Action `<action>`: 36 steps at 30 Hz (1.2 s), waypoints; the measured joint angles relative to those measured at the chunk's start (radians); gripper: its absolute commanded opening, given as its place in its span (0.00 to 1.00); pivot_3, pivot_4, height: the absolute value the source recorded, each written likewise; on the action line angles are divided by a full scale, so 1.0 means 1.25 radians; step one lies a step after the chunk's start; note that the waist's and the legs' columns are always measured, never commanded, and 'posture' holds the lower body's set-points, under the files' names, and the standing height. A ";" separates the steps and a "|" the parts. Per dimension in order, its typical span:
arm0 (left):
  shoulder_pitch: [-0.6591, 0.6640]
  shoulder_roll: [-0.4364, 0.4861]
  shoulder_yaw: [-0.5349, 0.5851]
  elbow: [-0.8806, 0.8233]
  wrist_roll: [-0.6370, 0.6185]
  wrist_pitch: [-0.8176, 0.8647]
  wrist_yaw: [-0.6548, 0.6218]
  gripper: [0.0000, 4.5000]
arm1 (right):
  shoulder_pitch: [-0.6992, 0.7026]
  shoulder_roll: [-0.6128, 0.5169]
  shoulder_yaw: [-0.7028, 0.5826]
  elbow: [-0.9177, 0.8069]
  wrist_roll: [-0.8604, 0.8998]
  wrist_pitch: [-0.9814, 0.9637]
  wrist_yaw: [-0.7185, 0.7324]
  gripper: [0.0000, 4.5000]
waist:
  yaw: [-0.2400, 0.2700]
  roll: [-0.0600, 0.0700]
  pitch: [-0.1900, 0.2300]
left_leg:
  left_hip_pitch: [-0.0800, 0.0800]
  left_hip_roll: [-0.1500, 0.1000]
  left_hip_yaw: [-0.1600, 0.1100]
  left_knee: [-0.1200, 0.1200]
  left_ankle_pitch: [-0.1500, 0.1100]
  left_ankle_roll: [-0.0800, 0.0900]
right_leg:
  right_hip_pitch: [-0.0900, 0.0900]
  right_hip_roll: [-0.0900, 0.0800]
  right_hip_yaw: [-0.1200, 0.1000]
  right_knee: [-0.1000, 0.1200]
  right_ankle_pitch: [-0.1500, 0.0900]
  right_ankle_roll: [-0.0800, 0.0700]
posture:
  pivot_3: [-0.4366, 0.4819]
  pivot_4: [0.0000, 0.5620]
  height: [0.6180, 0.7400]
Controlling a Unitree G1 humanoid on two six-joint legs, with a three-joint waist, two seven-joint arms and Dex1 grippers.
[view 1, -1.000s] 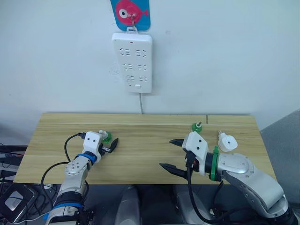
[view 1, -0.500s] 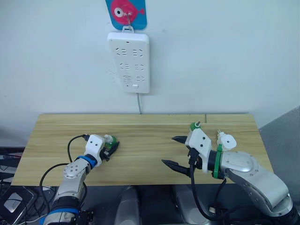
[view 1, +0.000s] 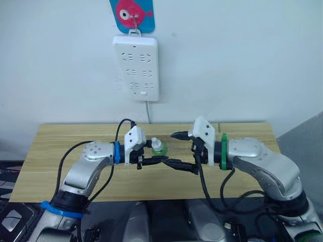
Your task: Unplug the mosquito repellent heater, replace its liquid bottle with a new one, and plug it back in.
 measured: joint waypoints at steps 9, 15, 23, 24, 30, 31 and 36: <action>-0.037 0.001 -0.026 -0.007 0.005 0.018 -0.037 0.50 | -0.035 0.044 0.025 0.071 -0.001 0.010 0.001 1.00 | 0.000 0.000 -0.018 | -0.001 -0.001 -0.002 0.000 0.001 -0.001 | 0.000 -0.003 -0.004 0.000 0.000 0.000 | 0.28 0.21 0.76; -0.037 0.004 -0.025 -0.012 0.004 0.021 -0.037 0.50 | -0.036 0.052 0.036 0.091 -0.009 -0.014 0.006 0.62 | 0.001 0.000 -0.033 | -0.001 -0.001 -0.002 0.001 0.001 -0.001 | 0.000 -0.003 -0.005 0.001 0.000 0.000 | 0.30 0.20 0.76; -0.028 0.013 -0.018 -0.024 -0.015 0.050 -0.041 0.50 | -0.037 0.044 0.065 0.105 -0.046 -0.082 0.023 0.25 | 0.000 0.001 -0.046 | -0.001 -0.001 -0.002 0.003 0.001 -0.001 | 0.000 -0.003 -0.005 0.002 0.000 0.000 | 0.30 0.18 0.76; -0.028 0.013 -0.015 -0.028 -0.017 0.053 -0.040 0.50 | -0.037 0.044 0.066 0.106 -0.047 -0.089 0.025 0.25 | 0.000 0.000 -0.048 | -0.001 -0.001 -0.002 0.003 0.001 -0.001 | 0.001 -0.003 -0.005 0.002 0.000 0.000 | 0.30 0.18 0.76; -0.015 0.014 0.023 -0.043 -0.075 0.091 -0.051 0.50 | -0.037 0.056 0.061 0.107 -0.043 -0.128 0.034 0.25 | -0.001 0.001 -0.062 | 0.000 -0.001 -0.003 0.004 0.001 0.000 | 0.001 -0.003 -0.006 0.003 0.000 0.000 | 0.30 0.15 0.76; -0.015 0.013 0.025 -0.043 -0.078 0.094 -0.050 0.58 | -0.037 0.057 0.060 0.108 -0.043 -0.132 0.034 0.25 | -0.002 0.001 -0.065 | 0.000 -0.001 -0.003 0.004 0.001 0.000 | 0.002 -0.003 -0.006 0.003 0.000 0.000 | 0.30 0.15 0.76; -0.015 0.013 0.038 -0.036 -0.085 0.085 -0.053 0.92 | -0.021 0.058 0.048 0.108 -0.036 -0.142 0.035 0.25 | -0.004 0.001 -0.074 | 0.001 -0.002 -0.004 0.004 0.000 0.001 | 0.004 -0.003 -0.006 0.003 0.000 0.000 | 0.30 0.14 0.76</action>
